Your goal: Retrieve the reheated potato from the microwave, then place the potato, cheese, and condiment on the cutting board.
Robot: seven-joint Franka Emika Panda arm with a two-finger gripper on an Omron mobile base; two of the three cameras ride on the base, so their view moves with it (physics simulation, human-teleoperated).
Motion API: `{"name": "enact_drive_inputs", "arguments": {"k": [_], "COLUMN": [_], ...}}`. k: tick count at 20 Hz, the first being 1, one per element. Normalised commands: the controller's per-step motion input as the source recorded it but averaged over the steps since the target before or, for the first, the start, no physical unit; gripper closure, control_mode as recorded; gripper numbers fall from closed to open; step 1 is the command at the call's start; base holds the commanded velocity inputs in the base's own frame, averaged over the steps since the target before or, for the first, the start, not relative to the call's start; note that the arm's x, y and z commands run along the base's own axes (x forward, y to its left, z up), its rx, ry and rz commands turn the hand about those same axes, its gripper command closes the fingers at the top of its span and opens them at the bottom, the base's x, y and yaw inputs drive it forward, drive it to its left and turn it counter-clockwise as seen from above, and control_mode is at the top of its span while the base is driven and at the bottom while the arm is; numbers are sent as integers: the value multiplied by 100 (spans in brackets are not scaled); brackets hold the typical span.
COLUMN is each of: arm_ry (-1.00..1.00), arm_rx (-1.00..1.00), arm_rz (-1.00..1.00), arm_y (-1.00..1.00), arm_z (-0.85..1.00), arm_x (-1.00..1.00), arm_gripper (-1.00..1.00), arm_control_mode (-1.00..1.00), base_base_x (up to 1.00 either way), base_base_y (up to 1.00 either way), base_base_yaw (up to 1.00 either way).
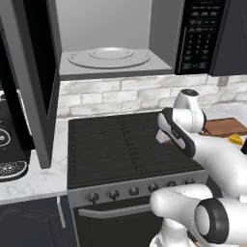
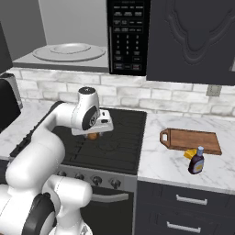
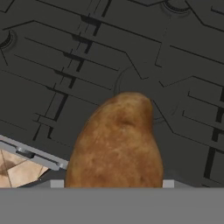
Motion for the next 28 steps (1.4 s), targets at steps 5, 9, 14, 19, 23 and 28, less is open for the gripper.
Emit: {"name": "enact_drive_inputs", "arguments": {"k": [5, 9, 14, 19, 23, 28], "arm_ry": [0, 0, 0, 0, 0, 0], "arm_rx": [0, 0, 0, 0, 0, 0], "arm_rz": [0, 0, 0, 0, 0, 0], "arm_y": [0, 0, 0, 0, 0, 0], "arm_z": [0, 0, 0, 0, 0, 0], "arm_x": [0, 0, 0, 0, 0, 0], "arm_gripper": [100, 100, 100, 100, 100, 100], "arm_control_mode": [-100, -100, -100, 100, 100, 100], "base_base_x": [0, 0, 0, 0, 0, 0], "base_base_y": [0, 0, 0, 0, 0, 0], "base_base_yaw": [0, 0, 0, 0, 0, 0]}}
